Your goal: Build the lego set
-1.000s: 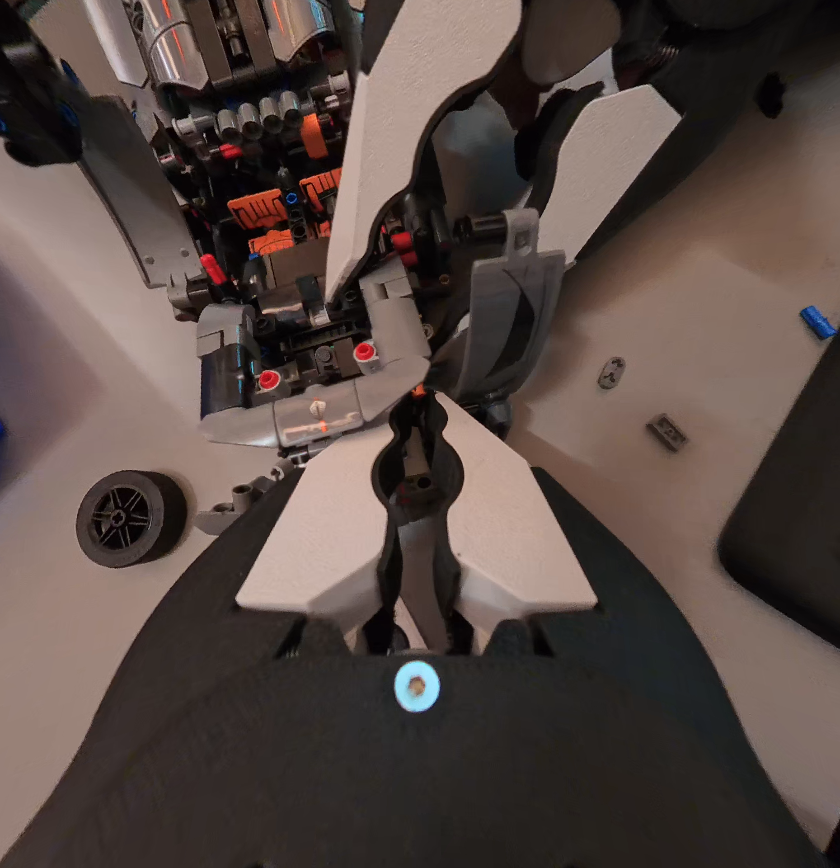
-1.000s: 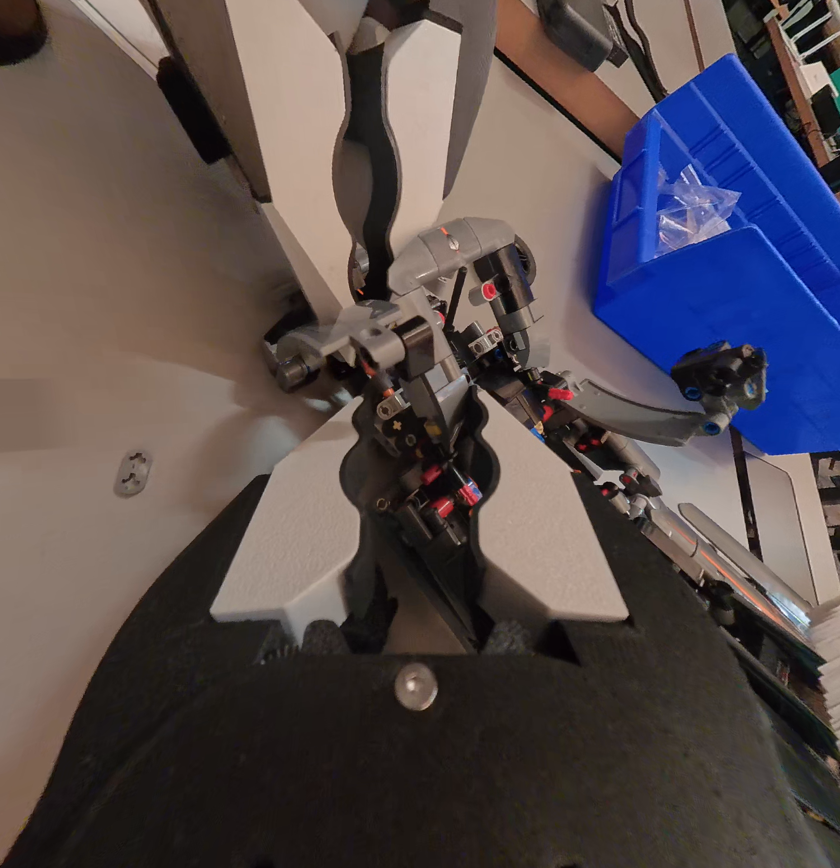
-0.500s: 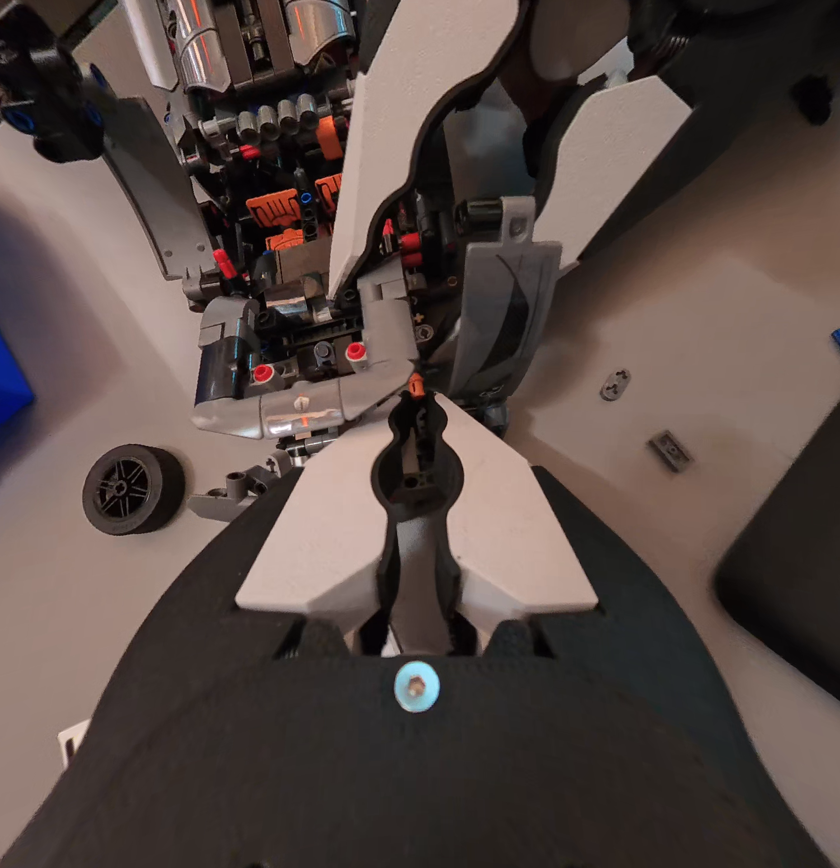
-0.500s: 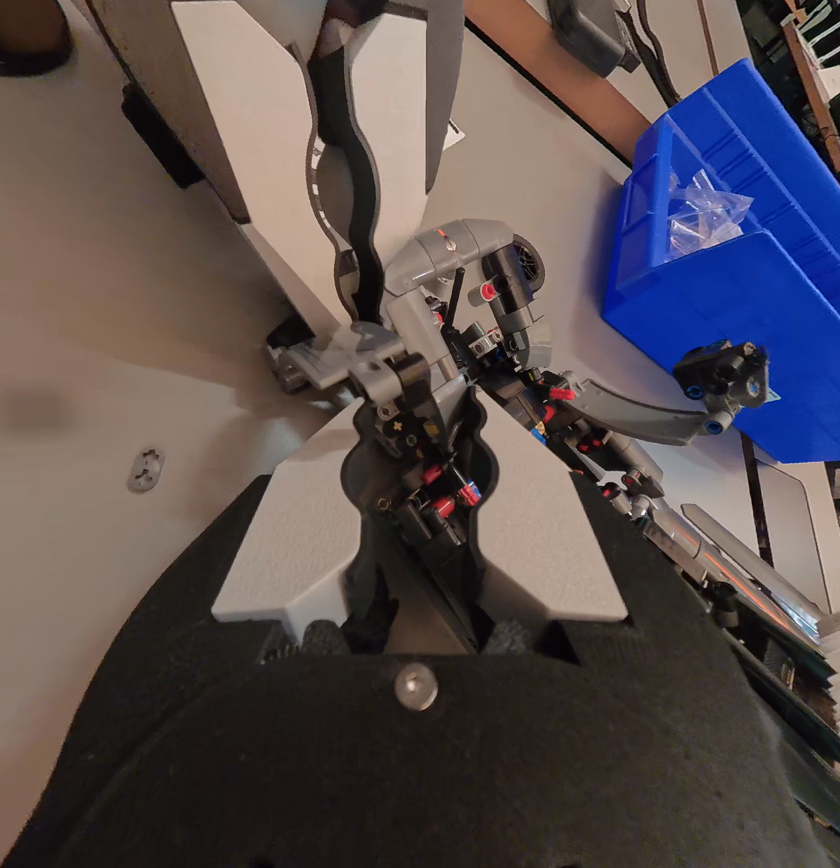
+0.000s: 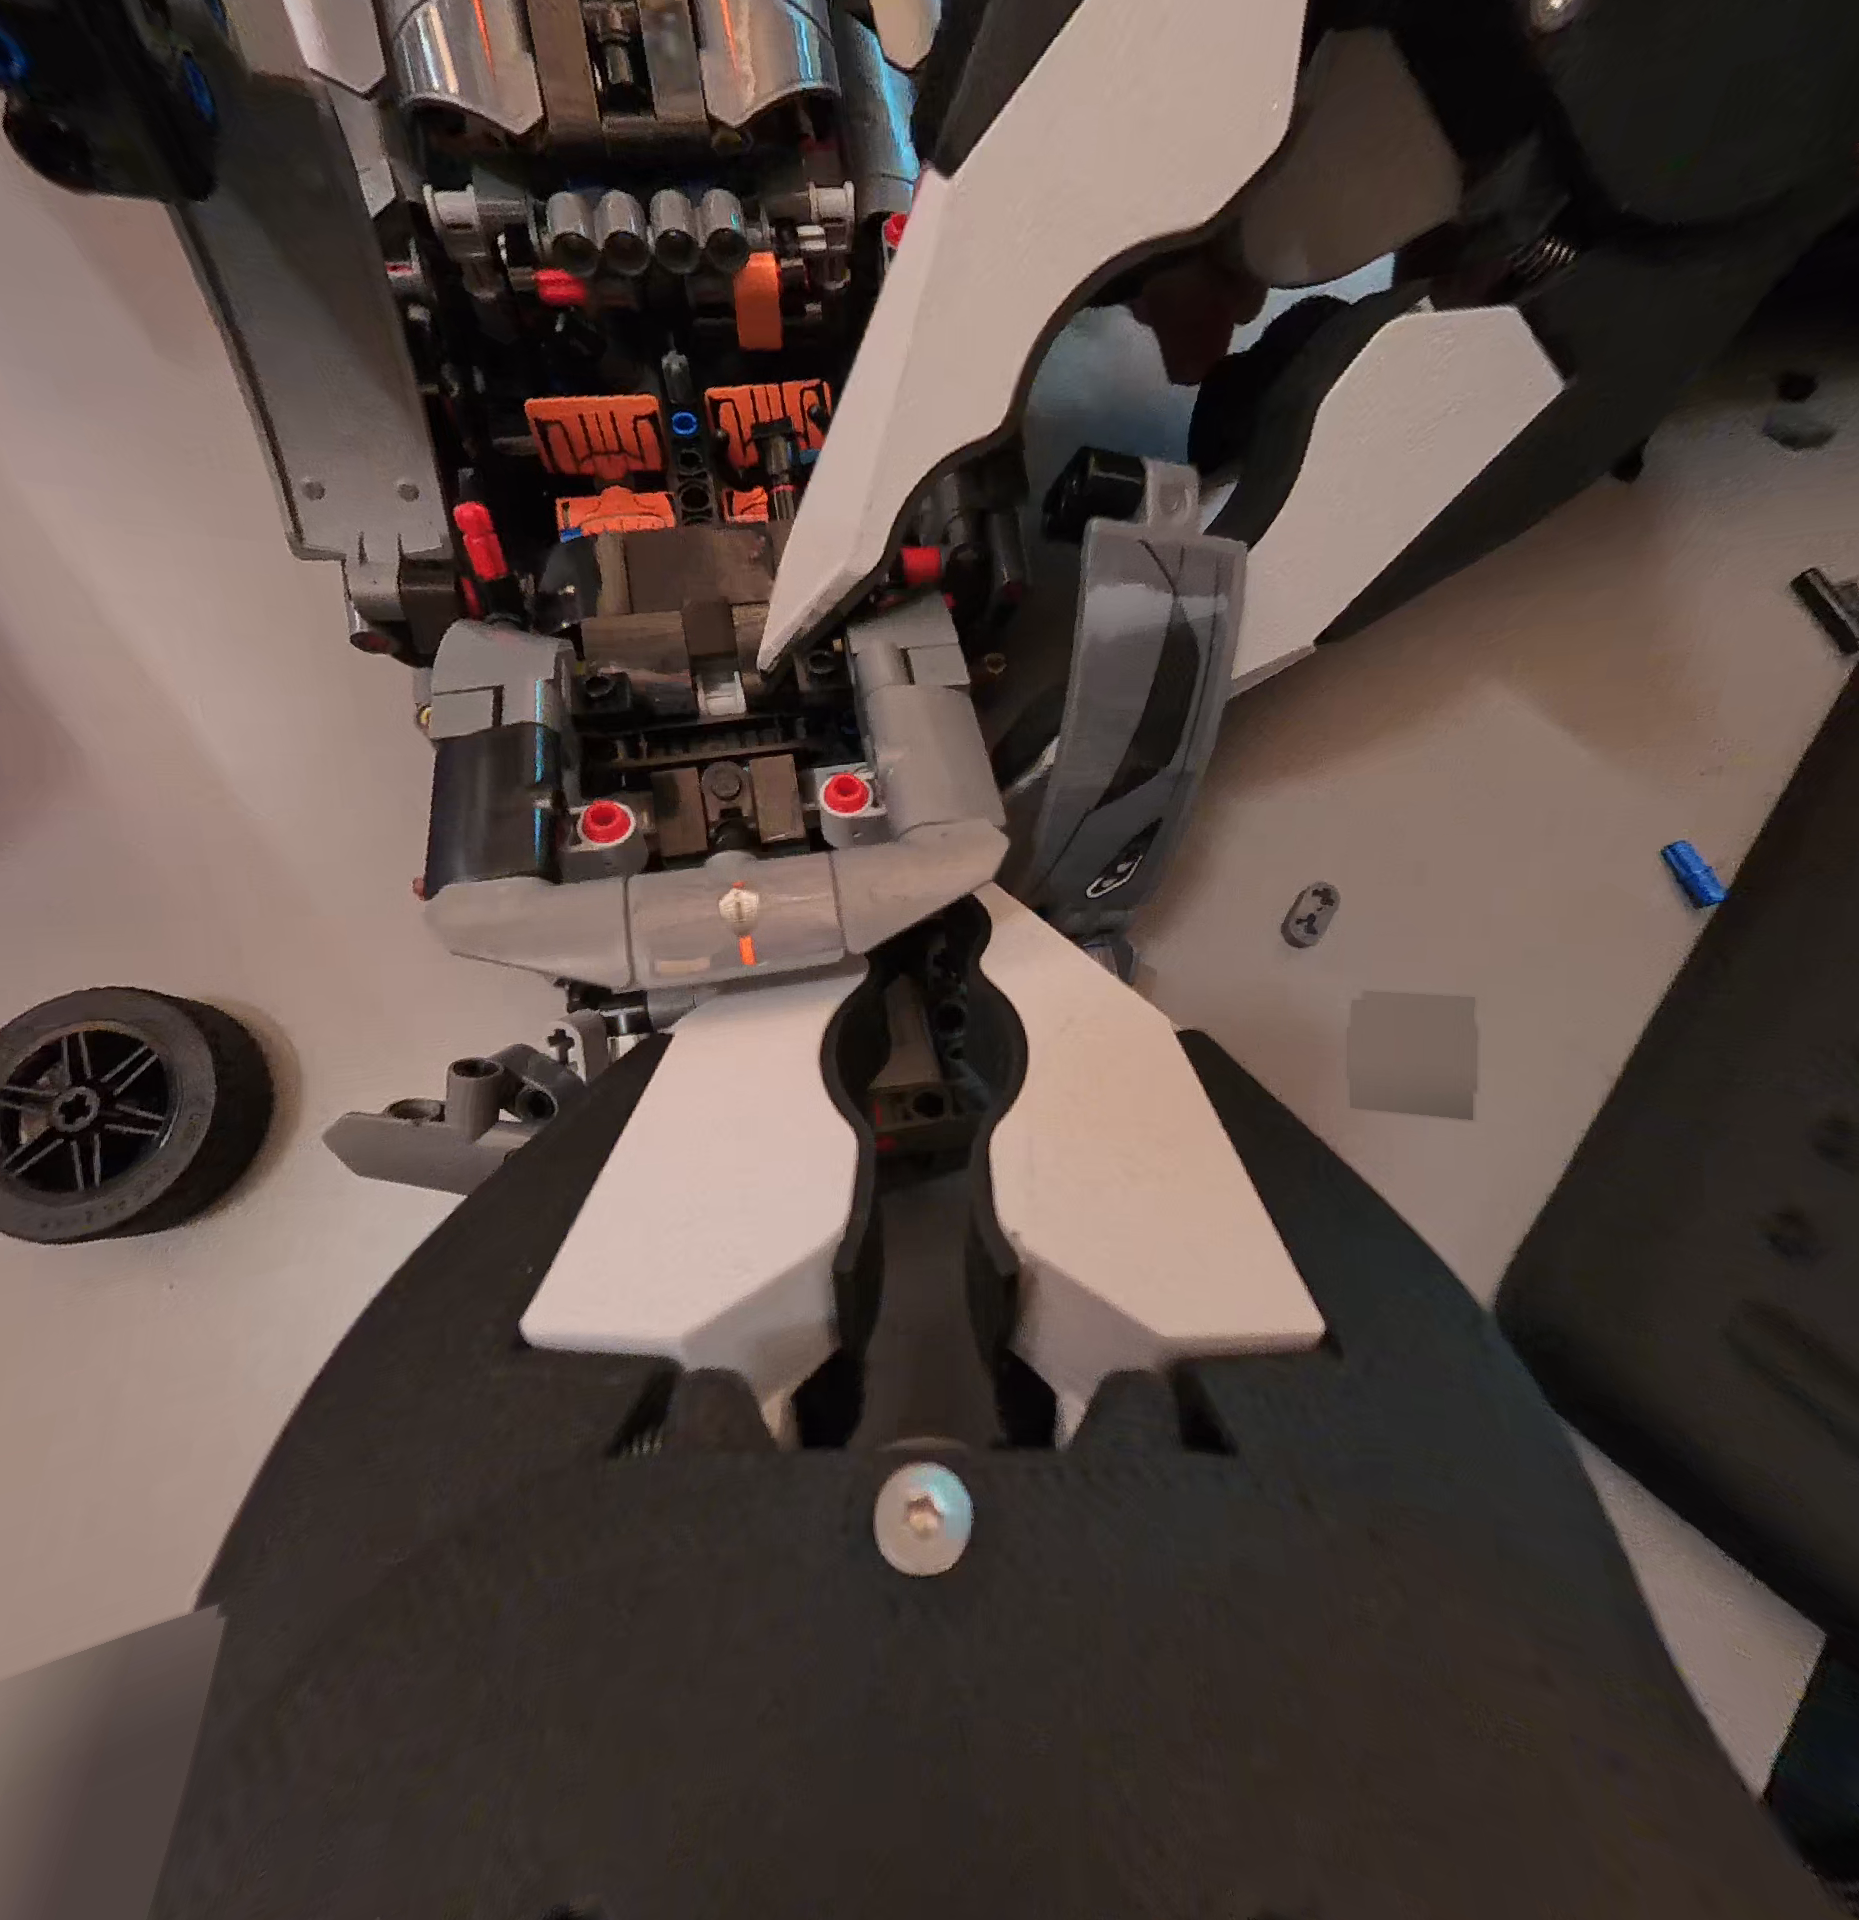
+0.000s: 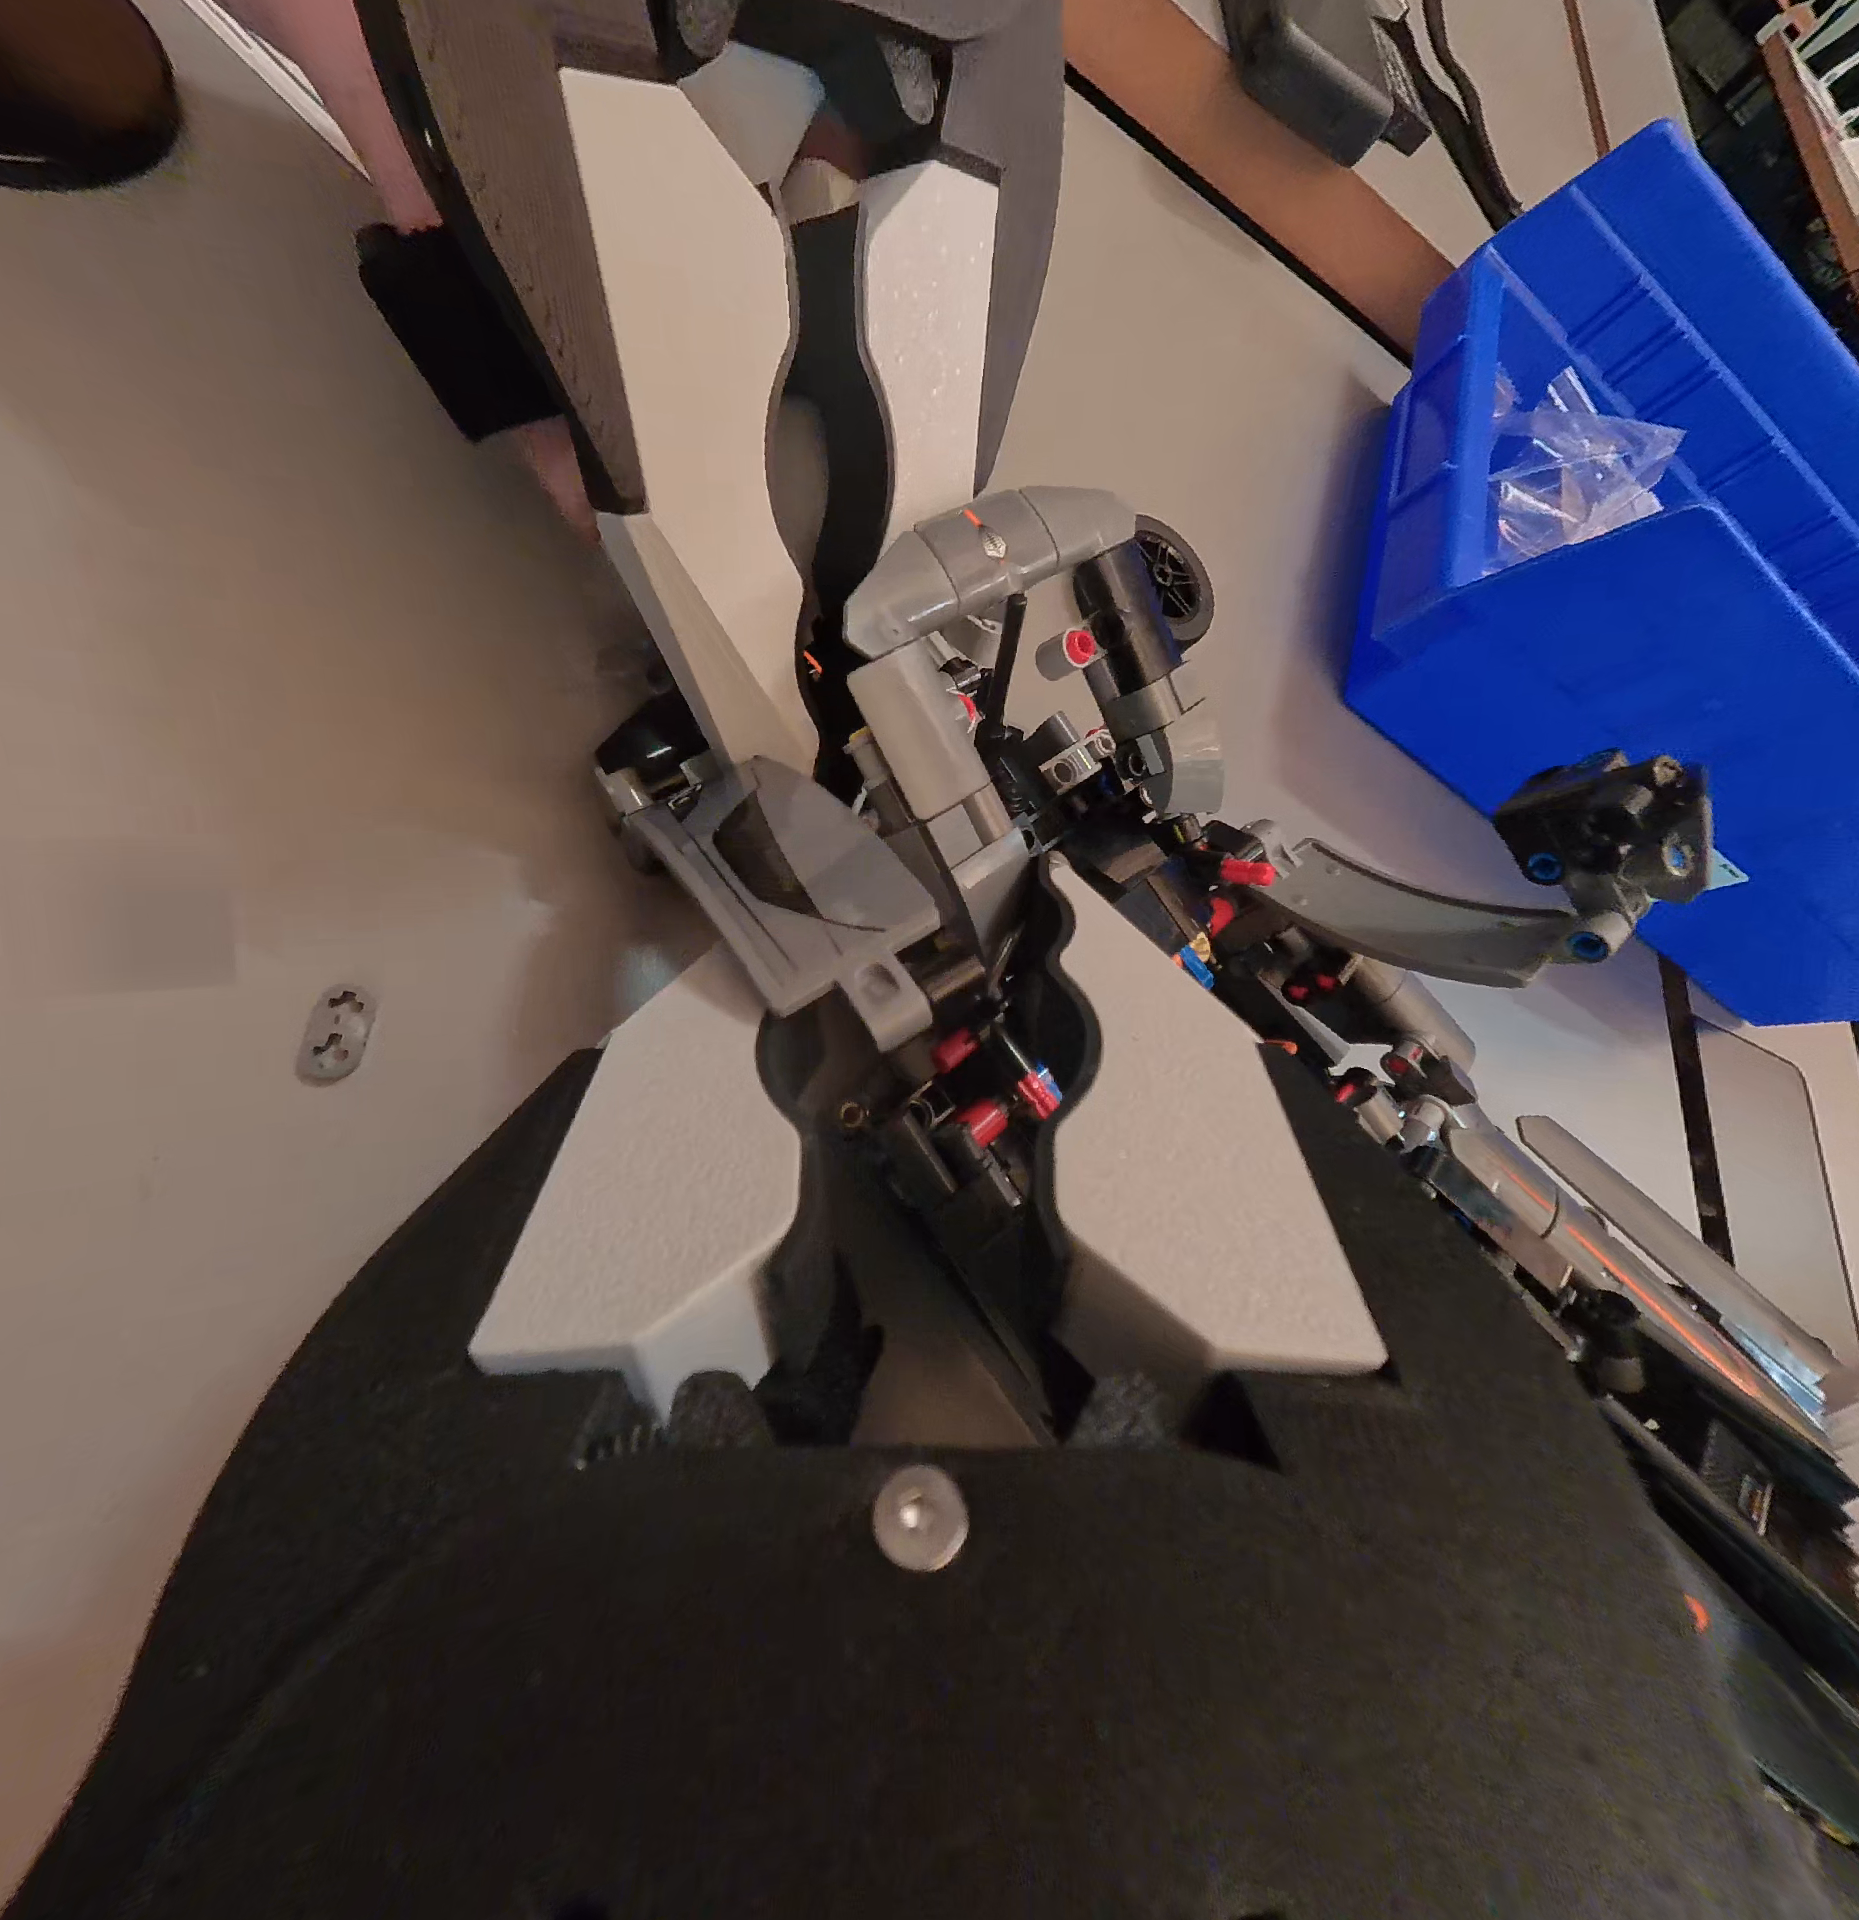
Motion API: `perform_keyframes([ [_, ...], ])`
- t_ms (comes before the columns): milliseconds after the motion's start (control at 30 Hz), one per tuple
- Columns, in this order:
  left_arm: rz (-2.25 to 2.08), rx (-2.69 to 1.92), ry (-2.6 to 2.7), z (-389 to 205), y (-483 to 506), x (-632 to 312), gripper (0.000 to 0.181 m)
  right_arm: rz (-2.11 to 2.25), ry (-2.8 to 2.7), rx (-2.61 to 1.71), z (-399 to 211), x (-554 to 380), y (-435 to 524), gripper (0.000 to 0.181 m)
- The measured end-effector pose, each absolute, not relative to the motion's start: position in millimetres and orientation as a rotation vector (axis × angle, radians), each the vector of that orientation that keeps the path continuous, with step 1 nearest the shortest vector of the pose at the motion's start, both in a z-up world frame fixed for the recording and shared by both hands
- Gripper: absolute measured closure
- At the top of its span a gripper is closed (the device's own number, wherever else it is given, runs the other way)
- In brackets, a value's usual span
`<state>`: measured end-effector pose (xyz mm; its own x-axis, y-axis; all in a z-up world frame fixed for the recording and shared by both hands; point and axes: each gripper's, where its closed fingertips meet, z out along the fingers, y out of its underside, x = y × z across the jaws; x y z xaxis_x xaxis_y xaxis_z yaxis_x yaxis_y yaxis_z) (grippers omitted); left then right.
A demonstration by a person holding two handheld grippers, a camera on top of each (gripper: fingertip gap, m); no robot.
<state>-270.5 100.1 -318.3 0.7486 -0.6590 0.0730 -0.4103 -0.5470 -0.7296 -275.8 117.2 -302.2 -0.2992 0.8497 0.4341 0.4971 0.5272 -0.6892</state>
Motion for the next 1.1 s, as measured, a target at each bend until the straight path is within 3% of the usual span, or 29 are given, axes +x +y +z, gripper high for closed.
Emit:
perform_keyframes([
  [300,-0.229,-2.242,0.889,-320.1,95.8,-273.6,0.180,0.556,-1.968,-1.079,-302.5,-275.0,116.7,0.144],
  [1100,-0.340,-2.157,0.765,-320.6,91.9,-271.3,0.178,0.628,-2.004,-1.095,-300.9,-272.9,113.2,0.147],
])
